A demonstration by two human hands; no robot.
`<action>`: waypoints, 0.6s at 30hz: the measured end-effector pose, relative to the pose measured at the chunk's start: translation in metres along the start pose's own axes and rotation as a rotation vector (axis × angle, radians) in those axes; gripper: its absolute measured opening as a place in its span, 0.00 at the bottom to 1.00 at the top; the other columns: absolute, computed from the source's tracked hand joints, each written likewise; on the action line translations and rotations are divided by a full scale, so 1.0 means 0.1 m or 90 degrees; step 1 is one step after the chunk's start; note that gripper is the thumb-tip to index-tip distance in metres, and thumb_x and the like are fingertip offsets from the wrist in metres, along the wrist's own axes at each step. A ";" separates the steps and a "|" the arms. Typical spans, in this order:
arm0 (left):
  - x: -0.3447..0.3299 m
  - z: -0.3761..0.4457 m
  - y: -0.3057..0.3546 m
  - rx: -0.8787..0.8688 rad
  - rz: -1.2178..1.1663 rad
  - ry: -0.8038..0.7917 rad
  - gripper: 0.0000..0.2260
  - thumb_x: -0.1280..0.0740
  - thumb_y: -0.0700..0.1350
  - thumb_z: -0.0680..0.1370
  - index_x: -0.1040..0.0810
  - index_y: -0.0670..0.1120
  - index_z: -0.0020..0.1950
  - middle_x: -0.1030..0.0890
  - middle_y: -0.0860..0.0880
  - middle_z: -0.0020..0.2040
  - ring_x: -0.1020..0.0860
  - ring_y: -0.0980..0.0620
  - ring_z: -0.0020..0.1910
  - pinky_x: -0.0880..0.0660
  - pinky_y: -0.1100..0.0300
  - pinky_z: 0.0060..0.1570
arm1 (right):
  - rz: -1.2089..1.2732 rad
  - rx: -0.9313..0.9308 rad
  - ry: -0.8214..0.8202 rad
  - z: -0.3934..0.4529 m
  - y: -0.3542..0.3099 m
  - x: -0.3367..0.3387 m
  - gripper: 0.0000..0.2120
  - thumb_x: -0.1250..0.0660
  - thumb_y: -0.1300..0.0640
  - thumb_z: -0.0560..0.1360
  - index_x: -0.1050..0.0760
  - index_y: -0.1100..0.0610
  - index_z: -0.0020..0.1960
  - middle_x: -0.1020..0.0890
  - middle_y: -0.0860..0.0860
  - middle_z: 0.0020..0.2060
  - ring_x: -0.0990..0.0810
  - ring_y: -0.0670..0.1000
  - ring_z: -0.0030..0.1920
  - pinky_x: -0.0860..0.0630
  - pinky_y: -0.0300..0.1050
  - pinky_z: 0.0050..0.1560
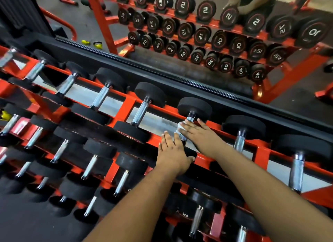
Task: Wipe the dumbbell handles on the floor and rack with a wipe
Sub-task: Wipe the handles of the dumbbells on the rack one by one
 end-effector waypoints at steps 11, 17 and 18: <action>0.02 0.02 0.00 0.031 0.004 -0.021 0.50 0.35 0.66 0.78 0.65 0.44 0.82 0.66 0.38 0.81 0.65 0.41 0.81 0.57 0.46 0.80 | 0.071 -0.108 0.055 0.05 0.03 -0.10 0.34 0.44 0.67 0.79 0.50 0.52 0.82 0.49 0.50 0.82 0.50 0.51 0.81 0.50 0.55 0.80; 0.02 0.03 0.02 0.031 0.002 -0.019 0.50 0.35 0.66 0.77 0.63 0.43 0.82 0.64 0.38 0.82 0.63 0.41 0.81 0.58 0.46 0.80 | 0.610 -0.329 0.177 -0.01 -0.43 -0.03 0.27 0.42 0.63 0.83 0.40 0.51 0.80 0.38 0.52 0.79 0.40 0.52 0.79 0.44 0.36 0.74; 0.03 0.03 0.02 0.029 0.003 -0.019 0.50 0.35 0.66 0.78 0.63 0.43 0.82 0.63 0.38 0.82 0.63 0.41 0.81 0.58 0.46 0.80 | 0.630 -0.362 0.176 0.02 -0.47 0.02 0.27 0.42 0.62 0.83 0.42 0.49 0.81 0.36 0.52 0.78 0.36 0.53 0.77 0.41 0.36 0.70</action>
Point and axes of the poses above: each hand's wrist, its own z-axis towards the middle knuckle, its own x-axis out of the back of the hand, y = z × x, the point moved 1 cm from there along z, towards the middle knuckle
